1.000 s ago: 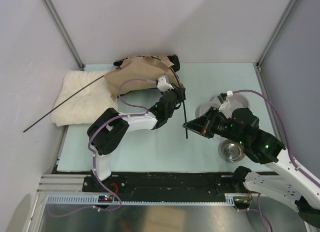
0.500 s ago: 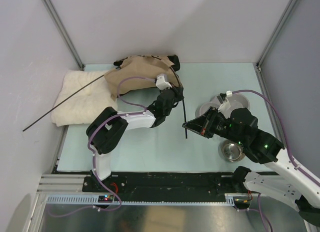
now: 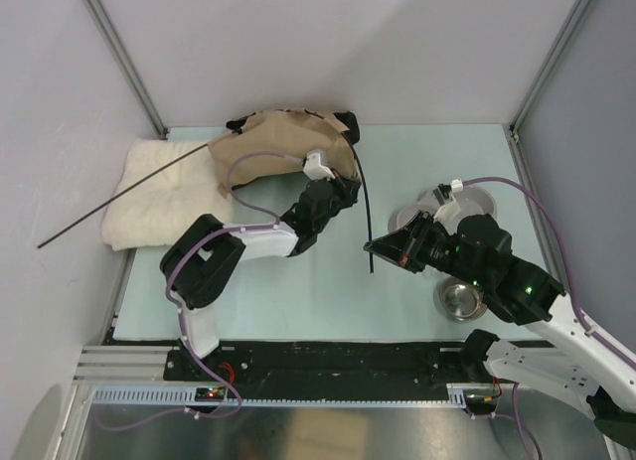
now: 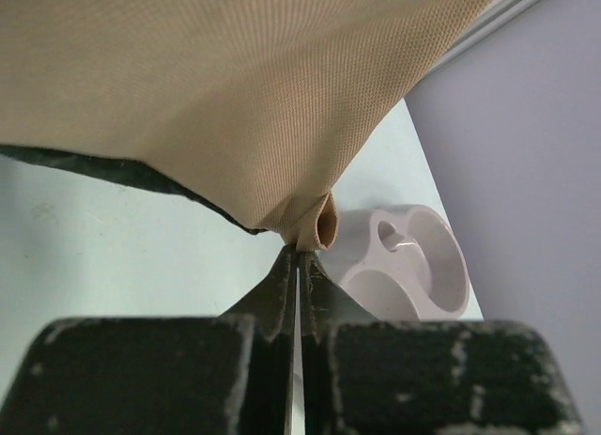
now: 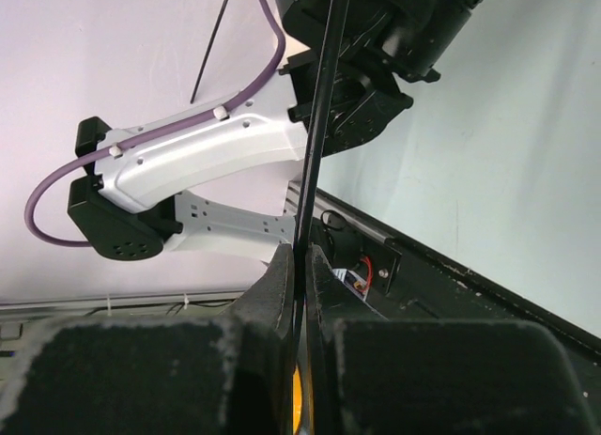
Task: Set up the pet tent
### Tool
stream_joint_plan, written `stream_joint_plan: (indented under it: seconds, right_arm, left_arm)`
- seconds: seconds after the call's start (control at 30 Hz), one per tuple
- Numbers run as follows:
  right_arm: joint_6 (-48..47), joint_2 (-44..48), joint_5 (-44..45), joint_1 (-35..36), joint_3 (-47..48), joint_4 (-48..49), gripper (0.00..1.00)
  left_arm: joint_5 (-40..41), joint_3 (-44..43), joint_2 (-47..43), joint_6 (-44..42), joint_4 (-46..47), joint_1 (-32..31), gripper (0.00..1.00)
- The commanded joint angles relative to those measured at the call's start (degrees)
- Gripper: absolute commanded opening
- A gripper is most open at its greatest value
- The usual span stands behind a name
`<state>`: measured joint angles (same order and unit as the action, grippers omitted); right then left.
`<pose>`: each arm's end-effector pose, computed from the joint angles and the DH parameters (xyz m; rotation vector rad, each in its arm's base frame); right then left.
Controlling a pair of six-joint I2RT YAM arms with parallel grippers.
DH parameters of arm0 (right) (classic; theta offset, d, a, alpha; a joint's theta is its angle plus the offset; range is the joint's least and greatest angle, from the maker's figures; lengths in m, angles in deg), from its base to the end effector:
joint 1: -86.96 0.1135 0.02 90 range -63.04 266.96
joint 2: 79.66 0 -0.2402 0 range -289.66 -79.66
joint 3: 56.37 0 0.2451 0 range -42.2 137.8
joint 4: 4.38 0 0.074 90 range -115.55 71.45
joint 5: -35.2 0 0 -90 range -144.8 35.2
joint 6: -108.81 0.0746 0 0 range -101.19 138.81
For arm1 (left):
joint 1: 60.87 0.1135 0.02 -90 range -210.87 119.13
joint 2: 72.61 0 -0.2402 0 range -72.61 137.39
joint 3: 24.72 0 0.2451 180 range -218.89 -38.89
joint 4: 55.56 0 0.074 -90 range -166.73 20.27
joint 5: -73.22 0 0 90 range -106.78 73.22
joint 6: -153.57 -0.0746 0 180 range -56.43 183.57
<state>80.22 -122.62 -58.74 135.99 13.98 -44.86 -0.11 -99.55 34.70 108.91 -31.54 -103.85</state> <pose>0.1315 0.1592 0.3563 0.1649 2.0387 1.3737 0.3380 -0.2858 0.1898 -0.2617 1.7762 -0.8828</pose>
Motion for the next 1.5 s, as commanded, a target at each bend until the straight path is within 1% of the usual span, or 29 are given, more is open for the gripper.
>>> stream_joint_plan:
  seconds: [0.0, 0.2, 0.4, 0.6, 0.83, 0.97, 1.07, 1.2, 1.4, 1.47]
  right_arm:
    - [-3.43, -0.49, 5.33, 0.04, 2.26, 0.9, 0.0]
    - [-11.14, -0.04, 6.17, 1.43, 0.31, -1.81, 0.0]
    - [-17.78, 1.22, 4.95, 3.7, -3.93, 0.7, 0.0]
    - [-20.62, 0.3, 6.07, 5.72, -6.65, 3.78, 0.0]
    - [-22.99, -0.24, 7.05, 7.46, -9.96, 5.35, 0.0]
    - [-23.83, -0.1, 8.13, 9.55, -10.38, 4.98, 0.0]
    - [-22.72, -0.28, 9.37, 12.08, -10.36, 5.27, 0.0]
    - [-22.15, -1.34, 12.71, 15.22, -9.42, 4.8, 0.0]
    - [-22.16, -1.52, 14.31, 16.73, -8.57, 5.09, 0.0]
    - [-22.0, -1.56, 14.56, 17.02, -8.29, 5.33, 0.0]
  left_arm:
    - [-4.23, 2.7, -5.41, -3.08, 2.12, 1.2, 0.0]
    - [-8.01, 5.91, -9.17, -4.36, 2.15, 1.38, 0.0]
    - [-11.2, 9.36, -12.81, -4.84, 2.15, 1.36, 0.0]
    - [-14.11, 13.55, -15.98, -6.22, 1.84, 1.35, 0.0]
    - [-13.73, 20.23, -22.16, -7.48, -0.8, 1.37, 0.0]
    - [-12.84, 22.87, -24.25, -7.57, -1.64, 1.37, 0.0]
    - [-13.12, 21.98, -23.25, -7.51, -1.91, 1.34, 0.0]
    - [-12.86, 17.83, -20.56, -7.43, -2.41, 1.33, 0.0]
    - [-10.43, 12.44, -16.24, -7.33, -4.19, 1.32, 0.0]
    - [-9.55, 11.25, -14.95, -7.12, -4.53, 1.34, 0.02]
